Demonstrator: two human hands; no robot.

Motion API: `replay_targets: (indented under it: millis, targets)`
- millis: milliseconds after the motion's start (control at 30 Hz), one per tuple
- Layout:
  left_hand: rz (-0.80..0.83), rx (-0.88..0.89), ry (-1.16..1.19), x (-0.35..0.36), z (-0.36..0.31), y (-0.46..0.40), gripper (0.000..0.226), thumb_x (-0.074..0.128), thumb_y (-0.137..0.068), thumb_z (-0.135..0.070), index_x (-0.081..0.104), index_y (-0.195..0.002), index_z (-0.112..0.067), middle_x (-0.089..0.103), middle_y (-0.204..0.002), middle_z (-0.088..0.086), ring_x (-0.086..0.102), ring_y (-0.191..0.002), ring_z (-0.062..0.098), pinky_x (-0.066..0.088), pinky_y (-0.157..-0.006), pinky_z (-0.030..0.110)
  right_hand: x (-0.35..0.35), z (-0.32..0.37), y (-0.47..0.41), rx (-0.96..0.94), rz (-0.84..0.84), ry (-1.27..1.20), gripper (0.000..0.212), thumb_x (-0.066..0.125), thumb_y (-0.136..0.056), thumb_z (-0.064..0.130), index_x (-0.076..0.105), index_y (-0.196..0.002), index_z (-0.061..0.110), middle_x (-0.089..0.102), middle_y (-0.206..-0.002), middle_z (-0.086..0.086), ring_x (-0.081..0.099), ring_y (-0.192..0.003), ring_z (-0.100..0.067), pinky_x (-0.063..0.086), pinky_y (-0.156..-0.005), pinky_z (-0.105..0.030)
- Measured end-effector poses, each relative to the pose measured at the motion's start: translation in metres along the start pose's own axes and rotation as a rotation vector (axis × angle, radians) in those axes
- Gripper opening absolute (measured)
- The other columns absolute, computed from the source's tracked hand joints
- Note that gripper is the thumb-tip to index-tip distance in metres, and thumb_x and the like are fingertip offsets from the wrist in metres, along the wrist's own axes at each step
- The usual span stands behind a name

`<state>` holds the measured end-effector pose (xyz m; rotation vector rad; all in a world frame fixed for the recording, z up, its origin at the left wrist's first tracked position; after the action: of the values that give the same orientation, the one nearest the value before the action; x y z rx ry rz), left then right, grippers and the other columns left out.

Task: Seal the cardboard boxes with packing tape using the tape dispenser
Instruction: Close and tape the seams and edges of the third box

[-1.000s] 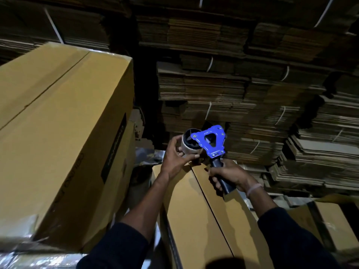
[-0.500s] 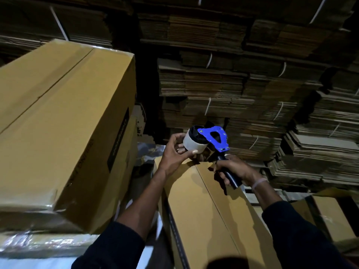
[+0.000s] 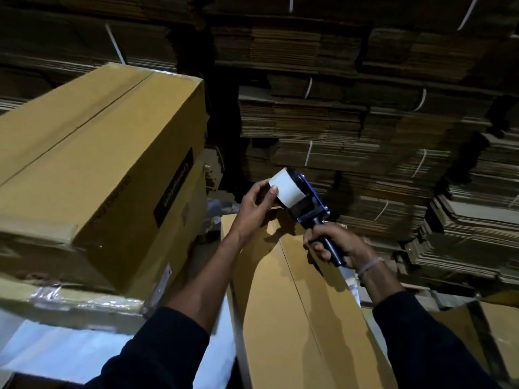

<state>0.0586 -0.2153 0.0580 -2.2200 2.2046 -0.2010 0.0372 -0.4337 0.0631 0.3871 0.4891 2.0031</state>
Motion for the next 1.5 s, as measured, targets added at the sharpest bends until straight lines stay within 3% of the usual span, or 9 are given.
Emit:
replay_targets:
  millis: [267, 433, 667, 800, 933, 1100, 1267, 1367, 1500]
  targets:
    - [-0.012, 0.044, 0.045, 0.013, -0.009, 0.027, 0.045, 0.071, -0.098, -0.027, 0.058, -0.140, -0.015, 0.064, -0.130, -0.001, 0.065, -0.112, 0.000, 0.058, -0.082, 0.021, 0.002, -0.025, 0.024, -0.031, 0.134, -0.132, 0.016, 0.058, -0.080, 0.012, 0.060, -0.088, -0.001, 0.040, -0.059, -0.010, 0.039, -0.034, -0.015, 0.033, -0.035, -0.023]
    - [-0.036, -0.009, -0.038, 0.005, -0.001, 0.003, 0.044, 0.073, -0.092, -0.055, 0.070, -0.121, -0.022, 0.073, -0.115, -0.004, 0.070, -0.107, 0.011, 0.062, -0.089, 0.050, 0.018, -0.004, 0.024, 0.161, -0.160, 0.054, 0.019, 0.050, -0.088, 0.017, 0.046, -0.070, 0.018, 0.038, -0.060, 0.000, 0.030, -0.043, -0.014, 0.024, -0.040, -0.021]
    - [0.034, 0.009, -0.154, -0.001, -0.010, -0.039, 0.059, 0.057, -0.088, -0.078, 0.074, -0.103, -0.023, 0.077, -0.100, -0.007, 0.073, -0.099, 0.009, 0.059, -0.094, 0.044, 0.028, 0.003, 0.016, 0.123, -0.143, -0.303, 0.014, 0.057, -0.074, 0.022, 0.056, -0.077, 0.009, 0.039, -0.062, -0.003, 0.033, -0.037, -0.012, 0.026, -0.034, -0.018]
    - [-0.106, 0.100, -0.191, -0.023, -0.007, -0.038, 0.044, 0.046, -0.102, -0.064, 0.069, -0.108, -0.027, 0.069, -0.106, -0.006, 0.065, -0.100, 0.007, 0.053, -0.087, 0.032, 0.030, -0.003, 0.012, 0.056, 0.043, -0.565, 0.039, 0.075, -0.059, 0.021, 0.058, -0.087, 0.001, 0.040, -0.066, -0.007, 0.038, -0.040, -0.014, 0.035, -0.036, -0.022]
    - [-0.115, 0.052, -0.110, -0.030, 0.019, -0.016, 0.024, 0.051, -0.108, -0.041, 0.064, -0.123, -0.026, 0.061, -0.125, -0.001, 0.060, -0.108, 0.003, 0.049, -0.083, 0.019, 0.034, -0.010, 0.009, 0.018, 0.143, -0.756, 0.035, 0.069, -0.063, 0.016, 0.054, -0.092, 0.004, 0.042, -0.071, -0.007, 0.041, -0.045, -0.014, 0.039, -0.040, -0.026]
    - [0.021, 0.074, -0.021, -0.008, 0.042, 0.006, 0.032, 0.061, -0.104, -0.019, 0.063, -0.135, -0.027, 0.061, -0.136, 0.000, 0.062, -0.124, 0.013, 0.060, -0.092, 0.031, 0.033, -0.014, 0.005, -0.019, 0.215, -0.944, 0.023, 0.047, -0.080, 0.019, 0.050, -0.098, 0.005, 0.043, -0.070, -0.004, 0.043, -0.042, -0.011, 0.037, -0.040, -0.025]
    - [0.023, 0.025, -0.024, 0.008, 0.055, -0.011, 0.052, 0.066, -0.099, -0.030, 0.053, -0.149, -0.034, 0.056, -0.148, -0.013, 0.054, -0.135, 0.006, 0.052, -0.109, 0.045, 0.034, -0.013, 0.003, -0.009, 0.175, -0.979, 0.025, 0.038, -0.084, 0.023, 0.050, -0.097, 0.005, 0.044, -0.069, -0.003, 0.044, -0.040, -0.010, 0.038, -0.038, -0.024]
    - [0.052, 0.001, 0.093, 0.008, 0.047, -0.021, 0.045, 0.065, -0.102, -0.016, 0.058, -0.146, -0.020, 0.068, -0.136, -0.003, 0.068, -0.119, 0.009, 0.059, -0.097, 0.038, 0.032, -0.010, -0.001, 0.000, 0.172, -0.972, 0.026, 0.037, -0.085, 0.023, 0.050, -0.097, 0.004, 0.045, -0.070, -0.003, 0.044, -0.041, -0.010, 0.039, -0.039, -0.025]
    - [0.034, 0.003, 0.122, 0.001, 0.051, -0.035, 0.020, 0.069, -0.099, -0.014, 0.073, -0.118, -0.013, 0.076, -0.112, 0.011, 0.075, -0.099, 0.036, 0.060, -0.084, 0.062, 0.030, -0.005, -0.007, 0.018, 0.199, -0.979, 0.025, 0.037, -0.086, 0.023, 0.049, -0.098, 0.005, 0.045, -0.070, -0.004, 0.040, -0.042, -0.010, 0.038, -0.041, -0.025]
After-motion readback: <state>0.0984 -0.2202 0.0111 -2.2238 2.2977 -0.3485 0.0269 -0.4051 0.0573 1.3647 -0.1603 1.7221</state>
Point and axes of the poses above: each hand's wrist, its own y-axis away from the middle knuckle, its own x-axis out of the palm, z = x × y, the point moved 3 cm from there along -y, towards the middle knuckle
